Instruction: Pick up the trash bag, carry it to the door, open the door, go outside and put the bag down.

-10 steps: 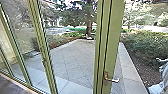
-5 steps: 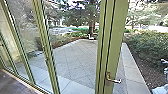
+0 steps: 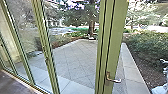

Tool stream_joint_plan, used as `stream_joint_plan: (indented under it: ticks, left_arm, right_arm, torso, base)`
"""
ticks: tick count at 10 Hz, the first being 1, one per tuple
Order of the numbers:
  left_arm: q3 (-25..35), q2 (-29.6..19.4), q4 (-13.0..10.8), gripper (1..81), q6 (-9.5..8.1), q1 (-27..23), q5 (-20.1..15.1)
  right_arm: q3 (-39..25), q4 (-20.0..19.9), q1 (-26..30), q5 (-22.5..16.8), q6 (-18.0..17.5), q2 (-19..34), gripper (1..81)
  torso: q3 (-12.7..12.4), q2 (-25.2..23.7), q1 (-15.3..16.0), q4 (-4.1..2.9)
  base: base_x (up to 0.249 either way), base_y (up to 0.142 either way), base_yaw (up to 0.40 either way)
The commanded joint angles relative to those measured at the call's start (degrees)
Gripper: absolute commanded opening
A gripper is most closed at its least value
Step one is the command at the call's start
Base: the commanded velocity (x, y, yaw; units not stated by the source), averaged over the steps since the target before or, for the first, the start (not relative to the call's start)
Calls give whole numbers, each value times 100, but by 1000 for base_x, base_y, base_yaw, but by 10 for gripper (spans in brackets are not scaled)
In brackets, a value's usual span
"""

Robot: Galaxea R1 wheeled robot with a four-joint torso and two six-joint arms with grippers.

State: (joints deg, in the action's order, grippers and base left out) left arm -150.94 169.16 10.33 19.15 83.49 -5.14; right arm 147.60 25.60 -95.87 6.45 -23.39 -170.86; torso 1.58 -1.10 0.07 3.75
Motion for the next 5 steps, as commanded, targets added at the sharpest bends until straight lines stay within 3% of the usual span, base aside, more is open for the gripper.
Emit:
stream_joint_plan:
  ticks: [1,4,5]
  left_arm:
    - [30,-101,31,10,-43,-329,-461]
    - [73,-189,136,10,-52,-320,-680]
    - [161,-277,145,10,-43,-312,-777]
  right_arm:
    - [-198,-20,63,-39,-25,190,811]
    - [-1103,-20,-51,85,-34,894,811]
    - [-1708,-11,-86,93,-34,1296,811]
  torso:
    - [0,0,0,0]
    - [0,0,0,0]
    - [0,0,0,0]
  base:
    - [0,0,0]
    - [0,0,0]
    - [0,0,0]
